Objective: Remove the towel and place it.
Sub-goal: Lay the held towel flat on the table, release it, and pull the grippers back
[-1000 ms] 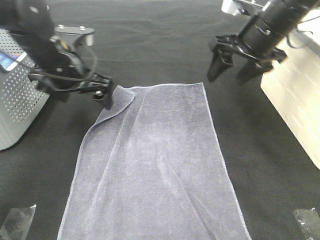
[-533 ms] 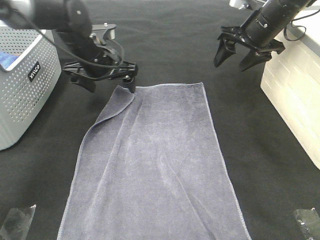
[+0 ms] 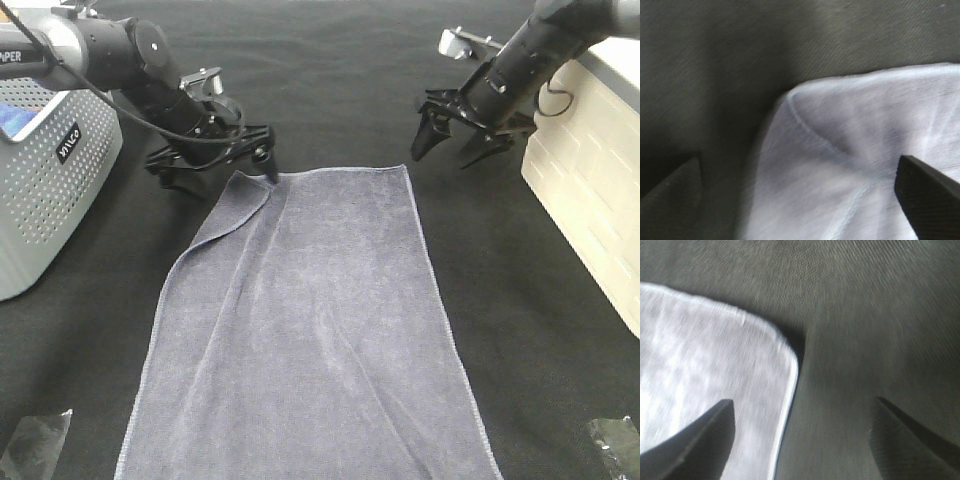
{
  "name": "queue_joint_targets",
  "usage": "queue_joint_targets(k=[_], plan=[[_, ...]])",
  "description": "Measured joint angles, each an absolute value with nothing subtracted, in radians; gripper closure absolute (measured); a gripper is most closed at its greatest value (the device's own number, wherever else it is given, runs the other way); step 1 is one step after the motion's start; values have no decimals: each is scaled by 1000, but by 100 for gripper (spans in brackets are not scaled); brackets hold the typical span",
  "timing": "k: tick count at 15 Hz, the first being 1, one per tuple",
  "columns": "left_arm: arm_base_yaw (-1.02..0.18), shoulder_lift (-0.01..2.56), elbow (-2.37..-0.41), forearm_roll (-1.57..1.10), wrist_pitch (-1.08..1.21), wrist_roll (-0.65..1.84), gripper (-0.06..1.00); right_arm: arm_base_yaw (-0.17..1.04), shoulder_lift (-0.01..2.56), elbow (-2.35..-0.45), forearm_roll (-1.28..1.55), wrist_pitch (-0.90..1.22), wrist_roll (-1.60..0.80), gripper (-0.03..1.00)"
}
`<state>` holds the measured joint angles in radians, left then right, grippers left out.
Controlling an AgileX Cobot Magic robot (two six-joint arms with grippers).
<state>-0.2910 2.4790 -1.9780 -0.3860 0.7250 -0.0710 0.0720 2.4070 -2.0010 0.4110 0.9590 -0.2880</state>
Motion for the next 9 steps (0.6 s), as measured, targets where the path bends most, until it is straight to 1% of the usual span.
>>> queue_joint_targets(k=[2,4,9], plan=[[-291,2498,-1988,-496,682,7,-5,72,2442,-2023,416,957,-302,24],[-291,2510,-1994,-538,672,50,-5,72,2452,-2025,417,955,-303,24],[-292,2512,-2002,-483,699,65,-5,72,2457,-2025,441,955,-318,24]])
